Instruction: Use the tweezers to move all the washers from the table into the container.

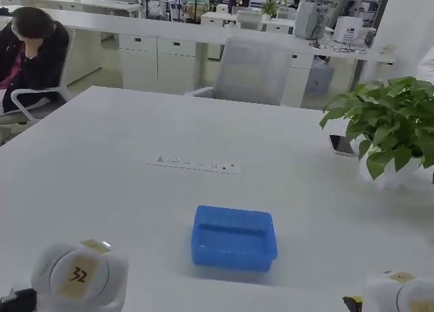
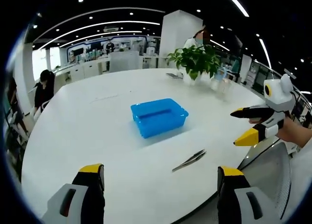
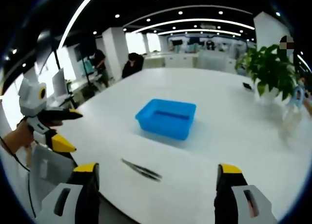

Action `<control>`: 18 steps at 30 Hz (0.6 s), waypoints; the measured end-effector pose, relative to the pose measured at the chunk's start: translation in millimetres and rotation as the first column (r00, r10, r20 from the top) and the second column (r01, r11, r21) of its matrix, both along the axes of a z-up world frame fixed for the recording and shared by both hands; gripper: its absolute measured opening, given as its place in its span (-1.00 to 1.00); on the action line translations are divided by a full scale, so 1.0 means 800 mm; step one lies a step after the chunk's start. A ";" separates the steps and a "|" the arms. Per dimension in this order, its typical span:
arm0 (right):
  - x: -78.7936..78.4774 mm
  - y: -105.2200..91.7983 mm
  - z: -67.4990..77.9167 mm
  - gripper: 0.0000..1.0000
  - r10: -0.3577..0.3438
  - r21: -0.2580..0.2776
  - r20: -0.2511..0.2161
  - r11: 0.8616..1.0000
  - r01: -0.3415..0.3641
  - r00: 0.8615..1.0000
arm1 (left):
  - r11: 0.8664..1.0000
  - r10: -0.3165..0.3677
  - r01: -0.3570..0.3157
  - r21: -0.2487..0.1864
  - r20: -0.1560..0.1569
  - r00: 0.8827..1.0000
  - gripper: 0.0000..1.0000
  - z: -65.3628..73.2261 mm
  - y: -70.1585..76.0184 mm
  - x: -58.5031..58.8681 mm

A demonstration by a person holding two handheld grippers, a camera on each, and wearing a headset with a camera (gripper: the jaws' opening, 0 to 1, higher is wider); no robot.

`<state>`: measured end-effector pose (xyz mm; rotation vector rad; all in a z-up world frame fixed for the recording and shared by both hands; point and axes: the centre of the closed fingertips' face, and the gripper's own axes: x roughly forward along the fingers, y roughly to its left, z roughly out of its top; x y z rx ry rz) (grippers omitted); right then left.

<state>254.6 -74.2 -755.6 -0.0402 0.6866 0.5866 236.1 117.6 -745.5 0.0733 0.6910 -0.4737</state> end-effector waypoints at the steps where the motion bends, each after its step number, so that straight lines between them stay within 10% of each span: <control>1: 0.000 -0.001 0.000 0.98 0.003 -0.001 -0.003 1.000 -0.003 1.000 | 1.000 0.001 -0.001 0.002 -0.001 1.000 0.98 0.000 0.001 0.000; 18: -0.004 -0.001 -0.002 0.98 0.013 -0.008 -0.010 1.000 -0.013 1.000 | 1.000 -0.014 0.014 0.001 -0.019 1.000 0.98 -0.004 0.000 -0.008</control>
